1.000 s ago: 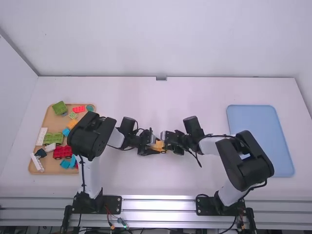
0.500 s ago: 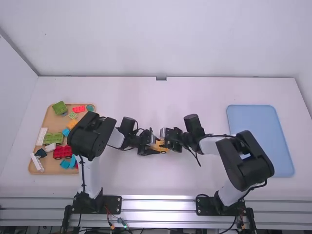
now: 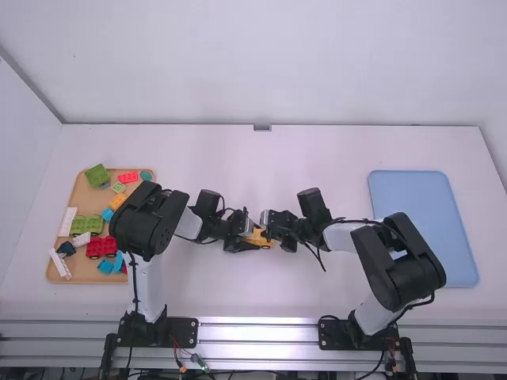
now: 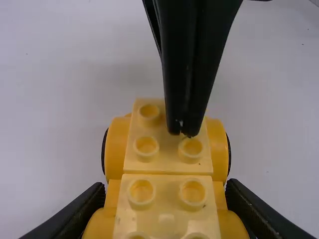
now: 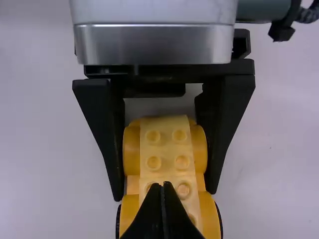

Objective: Assemble lego blocks to make yellow taxi

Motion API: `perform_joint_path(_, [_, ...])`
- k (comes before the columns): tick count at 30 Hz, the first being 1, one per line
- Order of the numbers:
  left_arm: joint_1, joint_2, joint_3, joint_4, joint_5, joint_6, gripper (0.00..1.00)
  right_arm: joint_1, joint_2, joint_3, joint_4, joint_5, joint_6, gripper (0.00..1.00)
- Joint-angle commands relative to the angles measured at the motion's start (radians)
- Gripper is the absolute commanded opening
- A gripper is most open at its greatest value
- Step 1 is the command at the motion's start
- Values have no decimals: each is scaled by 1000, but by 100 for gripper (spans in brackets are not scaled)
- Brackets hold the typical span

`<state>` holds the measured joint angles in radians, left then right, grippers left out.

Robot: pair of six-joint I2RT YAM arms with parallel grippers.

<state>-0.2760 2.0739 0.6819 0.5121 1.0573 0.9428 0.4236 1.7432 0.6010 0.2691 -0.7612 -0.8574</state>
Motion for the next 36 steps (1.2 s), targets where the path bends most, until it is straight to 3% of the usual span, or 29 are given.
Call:
perform_joint_path(1, [0, 23, 3, -12, -2, -11, 27, 2, -2, -6, -33, 87, 5, 0])
perform_joint_path(11, [1, 23, 10, 0, -2, -12, 27, 2, -2, -5, -172, 235, -38, 0])
perform_joint_path(20, [0, 23, 31, -6, 0, -64, 28, 18, 2, 11, -200, 262, -34, 0])
perform_joint_path(28, [0, 23, 19, -3, -4, -63, 27, 66, 149, 116, -204, 274, -29, 0])
perform_joint_path(32, [0, 23, 19, 1, -4, -61, 27, 43, 133, 171, -262, 218, -31, 0])
perform_joint_path(36, [0, 23, 29, 0, -3, -64, 27, 6, 11, 192, -322, 80, -82, 1])
